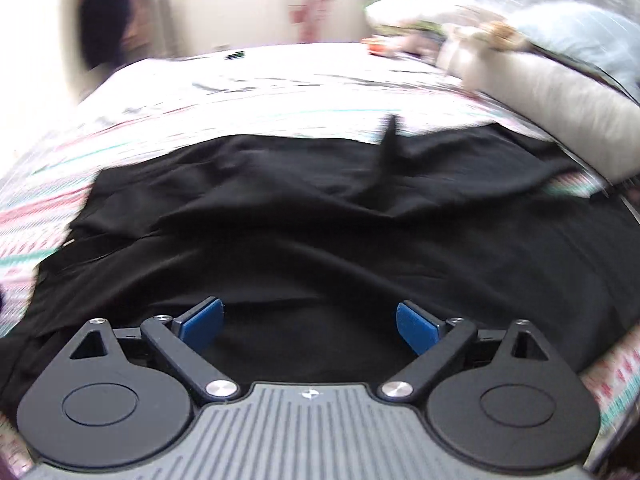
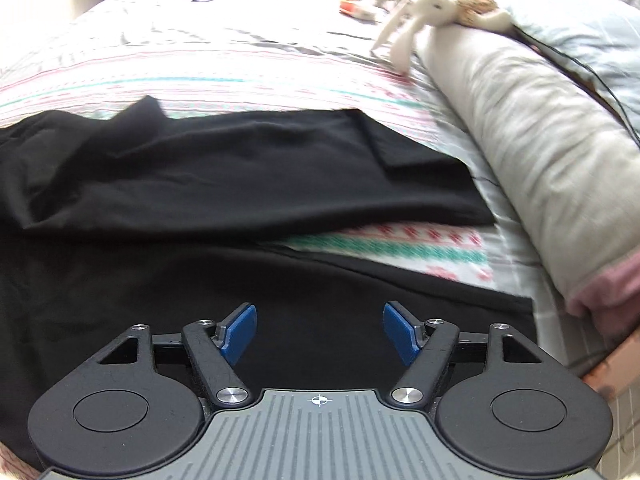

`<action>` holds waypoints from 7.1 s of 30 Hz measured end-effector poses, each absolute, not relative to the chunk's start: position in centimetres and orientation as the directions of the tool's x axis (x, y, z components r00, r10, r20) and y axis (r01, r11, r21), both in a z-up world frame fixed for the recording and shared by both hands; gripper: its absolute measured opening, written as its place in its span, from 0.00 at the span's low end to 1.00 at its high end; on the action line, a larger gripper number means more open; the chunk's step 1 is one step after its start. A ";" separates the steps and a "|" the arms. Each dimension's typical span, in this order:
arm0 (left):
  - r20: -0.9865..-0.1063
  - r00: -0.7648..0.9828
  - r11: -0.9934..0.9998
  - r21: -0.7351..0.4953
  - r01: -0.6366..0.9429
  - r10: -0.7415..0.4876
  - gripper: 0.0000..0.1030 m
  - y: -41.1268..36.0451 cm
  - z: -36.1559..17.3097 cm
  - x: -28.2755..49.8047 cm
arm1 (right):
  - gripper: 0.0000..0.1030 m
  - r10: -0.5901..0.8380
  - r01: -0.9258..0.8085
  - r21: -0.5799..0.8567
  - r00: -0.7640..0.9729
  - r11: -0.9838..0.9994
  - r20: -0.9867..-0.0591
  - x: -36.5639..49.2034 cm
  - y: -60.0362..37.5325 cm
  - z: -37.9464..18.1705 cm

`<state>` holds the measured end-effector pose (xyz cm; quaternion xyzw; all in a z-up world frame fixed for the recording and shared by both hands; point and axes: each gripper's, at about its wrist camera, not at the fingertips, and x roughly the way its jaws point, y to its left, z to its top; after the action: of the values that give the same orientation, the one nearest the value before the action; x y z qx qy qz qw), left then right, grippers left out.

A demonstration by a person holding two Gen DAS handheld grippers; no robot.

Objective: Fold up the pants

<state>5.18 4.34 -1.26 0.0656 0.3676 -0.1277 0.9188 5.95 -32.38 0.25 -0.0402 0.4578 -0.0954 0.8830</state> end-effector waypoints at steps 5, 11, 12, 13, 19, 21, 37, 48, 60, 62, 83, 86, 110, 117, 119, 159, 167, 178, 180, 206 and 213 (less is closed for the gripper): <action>-0.688 0.722 0.990 0.035 0.133 -0.073 1.00 9.4 0.2 8.6 | 0.71 -0.163 0.092 -0.135 0.581 0.987 -0.797 8.9 -29.0 0.3; -0.663 0.747 0.999 0.049 -0.022 0.049 1.00 15.7 1.8 16.9 | 0.73 -0.110 0.029 -0.120 0.646 0.992 -0.755 13.0 -24.5 1.0; -0.659 0.749 0.998 0.036 -0.048 0.060 1.00 16.9 1.6 18.5 | 0.73 -0.099 0.016 -0.118 0.659 0.993 -0.746 13.9 -23.8 1.0; -0.660 0.748 0.997 0.024 -0.067 0.066 1.00 17.9 1.3 19.8 | 0.73 -0.085 0.002 -0.113 0.672 0.994 -0.736 14.8 -23.0 0.9; -0.674 0.730 0.993 0.059 -0.105 0.117 1.00 21.9 -1.7 27.6 | 0.73 0.028 -0.094 -0.057 0.722 0.994 -0.691 20.6 -17.7 0.2; -0.687 0.719 0.993 0.043 -0.105 0.106 1.00 23.0 -2.7 29.4 | 0.73 0.060 -0.123 -0.044 0.729 0.991 -0.682 23.0 -15.8 -0.3; -0.726 0.666 0.956 -0.286 -0.062 -0.174 0.32 26.8 -5.7 36.9 | 0.30 0.243 -0.279 0.075 0.639 0.957 -0.730 36.1 -6.8 -6.6; -0.638 0.770 0.969 -0.180 -0.166 0.013 0.24 28.4 -2.6 34.8 | 0.03 0.249 -0.338 -0.003 0.698 0.941 -0.671 38.1 -2.4 -3.4; -0.626 0.730 0.949 0.052 -0.312 0.275 0.64 27.3 -3.3 34.4 | 0.33 0.185 -0.267 -0.018 0.710 0.963 -0.679 41.0 1.2 -4.2; -0.621 0.738 0.952 0.047 -0.302 0.264 0.75 26.6 -2.7 34.0 | 0.47 0.148 -0.260 -0.067 0.725 0.963 -0.673 39.8 -0.6 -3.6; -0.683 0.726 0.997 -0.040 0.062 -0.072 0.89 1.5 -2.1 27.7 | 0.49 -0.146 0.161 -0.051 0.653 0.986 -0.744 29.9 -32.7 -3.7; -0.687 0.717 0.993 -0.069 0.097 -0.118 0.92 -1.4 -2.4 27.3 | 0.49 -0.146 0.193 -0.026 0.640 0.981 -0.755 28.2 -35.6 -4.4; -0.659 0.727 0.972 -0.023 0.235 -0.192 1.00 -13.3 -8.9 25.8 | 0.71 -0.295 0.309 -0.107 0.661 0.945 -0.690 30.9 -51.0 -2.4; -0.665 0.701 0.953 -0.057 0.297 -0.258 1.00 -12.8 -7.7 25.1 | 0.70 -0.226 0.043 -0.248 0.588 0.968 -0.777 34.9 -48.0 -3.1; -0.675 0.696 0.957 -0.054 0.285 -0.246 1.00 -12.6 -8.1 25.3 | 0.72 -0.327 0.106 -0.324 0.552 0.940 -0.767 36.0 -48.9 -3.3; -0.659 0.677 0.920 -0.058 0.388 -0.328 1.00 -15.0 -8.4 24.8 | 0.52 -0.636 0.379 -0.520 0.567 0.765 -0.524 37.7 -49.4 -6.4; -0.650 0.664 0.896 -0.062 0.440 -0.371 1.00 -15.8 -6.8 23.3 | 0.59 -0.488 0.344 -0.351 0.517 0.871 -0.703 28.7 -49.5 -0.5; -0.702 0.591 0.876 -0.098 0.472 -0.397 1.00 -16.3 -8.2 23.3 | 0.40 -0.449 0.514 -0.195 0.434 0.836 -0.781 23.6 -48.8 -5.7; -0.717 0.577 0.878 -0.105 0.466 -0.392 1.00 -16.2 -8.5 23.5 | 0.29 -0.493 0.539 -0.231 0.412 0.810 -0.766 23.6 -48.7 -5.7; -0.724 0.661 0.962 -0.011 0.272 -0.195 1.00 -3.4 3.3 16.0 | 0.73 -0.301 0.379 -0.097 0.529 0.920 -0.794 14.1 -35.7 4.0; -0.737 0.675 0.971 0.130 0.199 -0.040 1.00 3.9 2.0 12.1 | 0.76 -0.160 0.266 -0.002 0.572 0.964 -0.805 10.5 -29.4 3.9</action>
<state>12.14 3.88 2.00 0.1000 0.3977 -0.0656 0.9097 10.54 -29.35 3.93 0.0594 0.4467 -0.1202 0.8846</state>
